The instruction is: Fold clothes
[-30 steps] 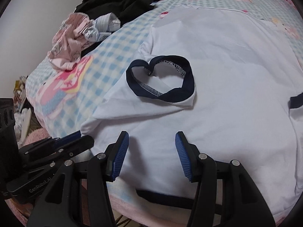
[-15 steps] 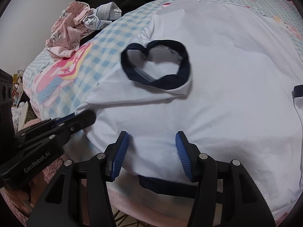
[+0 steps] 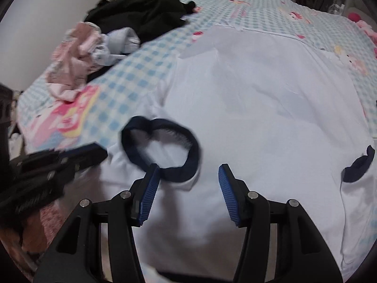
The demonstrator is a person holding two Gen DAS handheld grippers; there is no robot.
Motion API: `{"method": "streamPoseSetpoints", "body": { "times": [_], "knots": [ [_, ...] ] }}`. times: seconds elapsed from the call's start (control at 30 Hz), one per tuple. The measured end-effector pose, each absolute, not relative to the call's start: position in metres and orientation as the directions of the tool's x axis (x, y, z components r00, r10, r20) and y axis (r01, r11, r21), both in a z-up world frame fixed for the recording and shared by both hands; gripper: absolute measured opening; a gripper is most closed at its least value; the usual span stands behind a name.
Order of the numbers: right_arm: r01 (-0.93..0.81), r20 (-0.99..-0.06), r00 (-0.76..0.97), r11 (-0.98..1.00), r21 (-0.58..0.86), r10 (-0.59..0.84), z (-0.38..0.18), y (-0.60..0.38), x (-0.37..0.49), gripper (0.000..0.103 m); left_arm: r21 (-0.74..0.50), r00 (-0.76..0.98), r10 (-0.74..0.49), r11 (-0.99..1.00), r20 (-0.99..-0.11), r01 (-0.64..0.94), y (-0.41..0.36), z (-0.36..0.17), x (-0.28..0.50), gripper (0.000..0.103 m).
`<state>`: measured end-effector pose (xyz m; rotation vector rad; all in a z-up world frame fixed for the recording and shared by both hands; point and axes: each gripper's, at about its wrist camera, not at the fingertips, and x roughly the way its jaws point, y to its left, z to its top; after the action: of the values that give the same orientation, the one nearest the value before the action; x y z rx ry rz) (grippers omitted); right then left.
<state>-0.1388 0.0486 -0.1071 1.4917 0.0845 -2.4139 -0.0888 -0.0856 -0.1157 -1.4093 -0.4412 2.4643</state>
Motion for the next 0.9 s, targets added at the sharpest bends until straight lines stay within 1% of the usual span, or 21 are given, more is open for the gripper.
{"method": "streamPoseSetpoints", "body": {
  "times": [0.13,0.17,0.3,0.43,0.53,0.6,0.63,0.67,0.77,0.83,0.9],
  "knots": [
    [0.282,-0.879,-0.443,-0.958,0.052,-0.178,-0.12,0.052,-0.156,0.054,-0.351,-0.453,0.354,-0.932,-0.818,-0.095,-0.079,-0.137,-0.083,0.012],
    [0.28,-0.875,-0.452,-0.959,0.046,-0.174,-0.12,0.055,-0.159,0.054,-0.362,-0.449,0.366,-0.927,-0.815,-0.099,-0.081,-0.136,-0.083,0.012],
    [0.165,-0.859,-0.501,-0.986,0.027,-0.108,-0.112,0.08,-0.17,0.055,-0.417,-0.44,0.416,-0.904,-0.796,-0.1,-0.09,-0.136,-0.086,0.013],
    [0.118,-0.857,-0.505,-0.992,0.044,-0.099,-0.105,0.101,-0.171,0.055,-0.435,-0.517,0.426,-0.893,-0.742,-0.111,-0.101,-0.109,-0.094,0.013],
    [0.196,-0.842,-0.504,-0.975,0.102,-0.19,-0.093,0.097,-0.164,0.055,-0.43,-0.515,0.423,-0.896,-0.746,-0.113,-0.107,-0.098,-0.122,0.013],
    [0.272,-0.85,-0.468,-0.955,0.123,-0.242,-0.089,0.084,-0.163,0.055,-0.389,-0.489,0.399,-0.912,-0.775,-0.129,-0.099,-0.101,-0.142,0.013],
    [0.312,-0.854,-0.45,-0.942,0.123,-0.261,-0.088,0.075,-0.162,0.055,-0.394,-0.473,0.408,-0.909,-0.781,-0.134,-0.097,-0.105,-0.15,0.013],
    [0.348,-0.86,-0.435,-0.931,0.114,-0.268,-0.088,0.066,-0.161,0.055,-0.402,-0.461,0.418,-0.905,-0.783,-0.138,-0.095,-0.109,-0.156,0.013],
    [0.417,-0.889,-0.39,-0.907,0.061,-0.239,-0.1,0.045,-0.164,0.055,-0.452,-0.466,0.469,-0.878,-0.75,-0.156,-0.088,-0.117,-0.159,0.013],
    [0.425,-0.905,-0.371,-0.905,0.037,-0.211,-0.111,0.04,-0.172,0.055,-0.482,-0.469,0.503,-0.859,-0.727,-0.173,-0.083,-0.122,-0.158,0.013],
    [0.43,-0.903,-0.371,-0.902,0.041,-0.217,-0.116,0.039,-0.18,0.055,-0.487,-0.448,0.519,-0.851,-0.728,-0.194,-0.078,-0.13,-0.157,0.012]
  ]
}}
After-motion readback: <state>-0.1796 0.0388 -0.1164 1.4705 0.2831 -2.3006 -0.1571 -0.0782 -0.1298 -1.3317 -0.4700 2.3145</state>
